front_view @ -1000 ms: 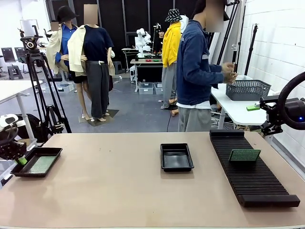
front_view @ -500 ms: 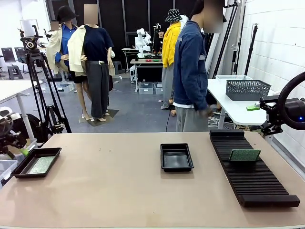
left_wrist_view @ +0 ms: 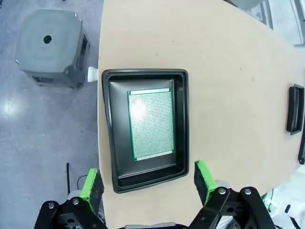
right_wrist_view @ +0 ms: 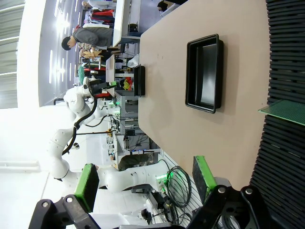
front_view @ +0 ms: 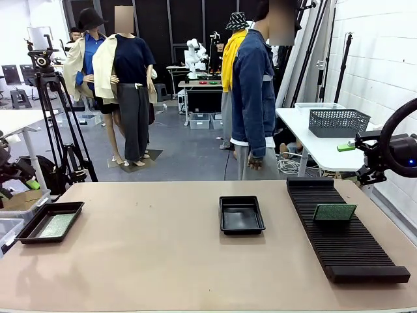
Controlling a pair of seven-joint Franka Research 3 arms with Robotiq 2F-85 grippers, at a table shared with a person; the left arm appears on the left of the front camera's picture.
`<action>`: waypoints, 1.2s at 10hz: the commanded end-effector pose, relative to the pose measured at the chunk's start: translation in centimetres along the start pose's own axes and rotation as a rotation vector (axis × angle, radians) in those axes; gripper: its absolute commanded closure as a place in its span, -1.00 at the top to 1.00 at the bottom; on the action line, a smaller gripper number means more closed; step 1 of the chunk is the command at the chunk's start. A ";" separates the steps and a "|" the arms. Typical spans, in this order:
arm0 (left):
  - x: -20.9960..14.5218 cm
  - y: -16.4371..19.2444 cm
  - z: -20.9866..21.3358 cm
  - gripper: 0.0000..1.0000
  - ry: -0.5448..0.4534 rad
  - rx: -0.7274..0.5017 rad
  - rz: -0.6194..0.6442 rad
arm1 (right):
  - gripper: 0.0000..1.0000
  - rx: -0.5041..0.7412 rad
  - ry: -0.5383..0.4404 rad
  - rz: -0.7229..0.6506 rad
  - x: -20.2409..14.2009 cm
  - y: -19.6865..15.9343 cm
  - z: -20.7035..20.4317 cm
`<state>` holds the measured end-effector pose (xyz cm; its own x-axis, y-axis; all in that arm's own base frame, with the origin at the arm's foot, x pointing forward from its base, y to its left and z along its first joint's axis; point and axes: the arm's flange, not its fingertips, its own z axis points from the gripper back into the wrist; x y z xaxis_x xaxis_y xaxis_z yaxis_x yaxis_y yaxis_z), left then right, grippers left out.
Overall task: Inspect and transfer BCBs to ESD trays.
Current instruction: Pick up the ESD tray and place it on the left side of the table, then pick up the Blank PCB from the PCB Rack and place it in the right ESD tray.
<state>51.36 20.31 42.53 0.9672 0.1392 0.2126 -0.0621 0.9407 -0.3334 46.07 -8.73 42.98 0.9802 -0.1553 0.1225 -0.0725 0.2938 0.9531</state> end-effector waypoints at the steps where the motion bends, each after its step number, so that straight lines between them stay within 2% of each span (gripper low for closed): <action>1: -0.1 0.3 -0.2 1.00 0.013 0.014 -0.013 | 1.00 -0.003 -0.002 -0.008 0.1 0.1 -0.1; 12: -0.1 0.3 -0.2 1.00 0.013 0.014 -0.013 | 1.00 -0.003 -0.002 -0.008 0.1 0.1 -0.1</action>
<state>51.36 20.37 42.25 0.9692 0.1346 0.2063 -0.0609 0.9425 -0.3286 46.07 -8.73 42.98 0.9802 -0.1553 0.1225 -0.0725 0.2938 0.9531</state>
